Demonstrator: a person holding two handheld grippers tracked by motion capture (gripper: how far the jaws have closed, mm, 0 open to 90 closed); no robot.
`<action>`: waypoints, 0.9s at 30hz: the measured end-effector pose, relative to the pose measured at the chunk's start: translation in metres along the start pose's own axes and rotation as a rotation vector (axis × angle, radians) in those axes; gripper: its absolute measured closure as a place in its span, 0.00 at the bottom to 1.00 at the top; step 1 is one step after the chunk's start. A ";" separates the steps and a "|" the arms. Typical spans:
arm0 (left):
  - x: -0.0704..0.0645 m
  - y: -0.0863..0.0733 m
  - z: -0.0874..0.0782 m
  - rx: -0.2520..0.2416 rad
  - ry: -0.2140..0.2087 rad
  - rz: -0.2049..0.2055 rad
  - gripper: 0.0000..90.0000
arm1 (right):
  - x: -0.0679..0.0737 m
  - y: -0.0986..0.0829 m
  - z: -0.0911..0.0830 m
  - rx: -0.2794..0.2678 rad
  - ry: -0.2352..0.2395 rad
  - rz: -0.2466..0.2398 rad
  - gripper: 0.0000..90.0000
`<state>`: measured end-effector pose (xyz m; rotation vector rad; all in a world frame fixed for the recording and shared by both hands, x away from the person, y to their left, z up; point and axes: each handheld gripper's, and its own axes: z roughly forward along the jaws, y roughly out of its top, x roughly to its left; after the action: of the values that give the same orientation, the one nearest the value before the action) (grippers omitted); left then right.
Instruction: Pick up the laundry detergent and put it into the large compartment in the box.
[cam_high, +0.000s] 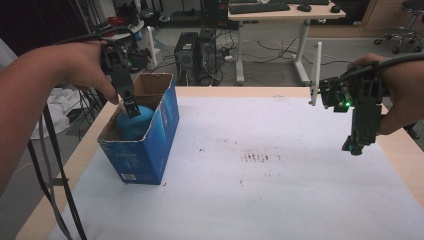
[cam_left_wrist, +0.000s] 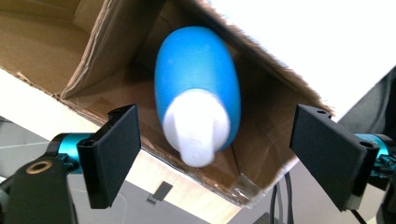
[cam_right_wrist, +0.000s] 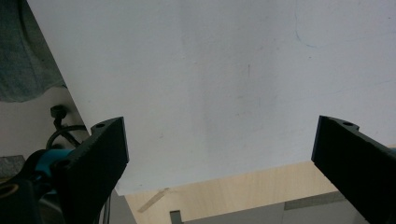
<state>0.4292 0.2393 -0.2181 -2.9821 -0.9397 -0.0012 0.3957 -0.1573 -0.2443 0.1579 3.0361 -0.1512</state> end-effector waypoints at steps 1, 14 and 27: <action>-0.002 0.001 -0.003 -0.002 -0.005 0.012 0.18 | 0.000 0.000 0.000 0.000 0.001 0.000 0.03; -0.040 0.024 -0.026 -0.010 -0.014 0.158 0.11 | -0.001 0.001 0.001 0.001 0.004 -0.005 0.03; -0.083 0.063 -0.017 0.008 -0.003 0.371 0.08 | -0.003 0.006 0.004 0.011 0.017 -0.015 0.03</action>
<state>0.3975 0.1395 -0.2028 -3.0975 -0.3731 0.0119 0.3994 -0.1525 -0.2484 0.1384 3.0540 -0.1683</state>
